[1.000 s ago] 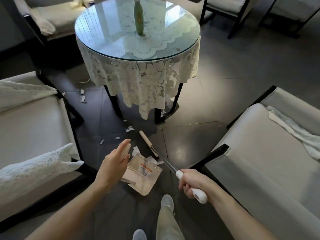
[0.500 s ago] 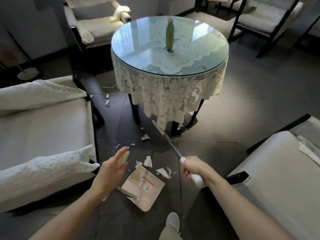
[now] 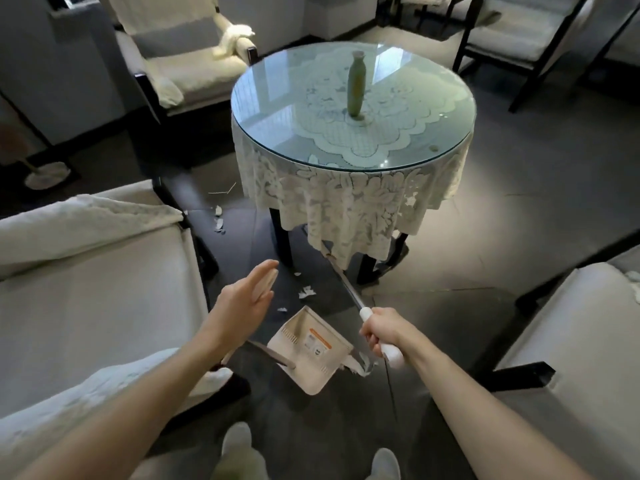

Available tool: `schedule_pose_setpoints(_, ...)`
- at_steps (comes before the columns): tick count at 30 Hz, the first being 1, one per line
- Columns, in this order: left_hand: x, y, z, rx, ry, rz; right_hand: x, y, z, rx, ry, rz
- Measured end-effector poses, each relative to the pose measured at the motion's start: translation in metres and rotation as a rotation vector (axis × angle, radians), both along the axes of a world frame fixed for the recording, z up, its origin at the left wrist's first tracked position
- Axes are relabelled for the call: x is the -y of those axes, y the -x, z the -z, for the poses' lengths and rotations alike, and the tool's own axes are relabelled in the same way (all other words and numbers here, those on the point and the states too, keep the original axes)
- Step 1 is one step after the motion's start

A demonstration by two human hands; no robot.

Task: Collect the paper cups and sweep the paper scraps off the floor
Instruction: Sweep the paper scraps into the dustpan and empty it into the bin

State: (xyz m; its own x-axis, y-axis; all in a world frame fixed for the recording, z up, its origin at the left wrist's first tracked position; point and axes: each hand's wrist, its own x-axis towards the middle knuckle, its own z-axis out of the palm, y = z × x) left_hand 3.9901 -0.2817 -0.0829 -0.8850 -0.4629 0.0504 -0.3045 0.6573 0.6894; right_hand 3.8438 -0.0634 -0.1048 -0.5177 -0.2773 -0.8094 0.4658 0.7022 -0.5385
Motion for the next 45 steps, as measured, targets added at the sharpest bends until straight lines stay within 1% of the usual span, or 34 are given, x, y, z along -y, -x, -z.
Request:
schedule_pose_setpoints(6,0.085,0.014,-0.001,0.049,0.007,0.205,0.073,-0.036,0.013,-0.089,0.014,0.168)
schedule_pose_setpoints(8,0.107,0.018,-0.001,0.039,0.012,0.252,0.092,-0.04,0.019,-0.118,-0.004,0.191)
schedule_pose_setpoints(12,0.145,0.037,0.004,0.042,0.026,0.299,0.115,-0.02,0.03,-0.205,-0.067,0.196)
schedule_pose_setpoints(15,0.169,0.056,0.01,0.048,0.052,0.329,0.13,0.008,0.042,-0.226,-0.128,0.211)
schedule_pose_setpoints(17,0.182,0.068,0.014,0.056,0.065,0.349,0.142,0.03,0.052,-0.201,-0.147,0.218)
schedule_pose_setpoints(21,0.205,0.092,0.022,0.06,0.091,0.386,0.162,0.075,0.073,-0.13,-0.191,0.151)
schedule_pose_setpoints(23,0.211,0.097,0.027,0.038,0.075,0.378,0.163,0.091,0.079,-0.025,-0.166,0.214)
schedule_pose_setpoints(25,0.218,0.099,0.031,0.026,0.057,0.371,0.163,0.099,0.08,0.081,-0.144,0.233)
schedule_pose_setpoints(27,0.221,0.097,0.034,0.03,0.048,0.37,0.163,0.1,0.078,0.146,-0.137,0.224)
schedule_pose_setpoints(28,0.221,0.095,0.035,0.033,0.049,0.368,0.162,0.099,0.077,0.194,-0.114,0.259)
schedule_pose_setpoints(30,0.22,0.089,0.033,0.029,0.047,0.361,0.165,0.091,0.075,0.255,-0.087,0.277)
schedule_pose_setpoints(33,0.218,0.075,0.03,0.035,0.019,0.352,0.174,0.063,0.07,0.297,-0.102,0.207)
schedule_pose_setpoints(35,0.214,0.061,0.029,0.042,0.007,0.332,0.176,0.038,0.06,0.377,-0.084,0.244)
schedule_pose_setpoints(40,0.196,0.029,0.016,0.029,0.047,0.272,0.156,-0.003,0.02,0.468,-0.088,0.285)
schedule_pose_setpoints(42,0.188,0.02,0.011,0.019,0.05,0.271,0.145,-0.012,0.0,0.478,-0.07,0.319)
schedule_pose_setpoints(45,0.177,0.011,0.006,0.037,0.015,0.249,0.127,-0.02,-0.027,0.44,-0.058,0.356)
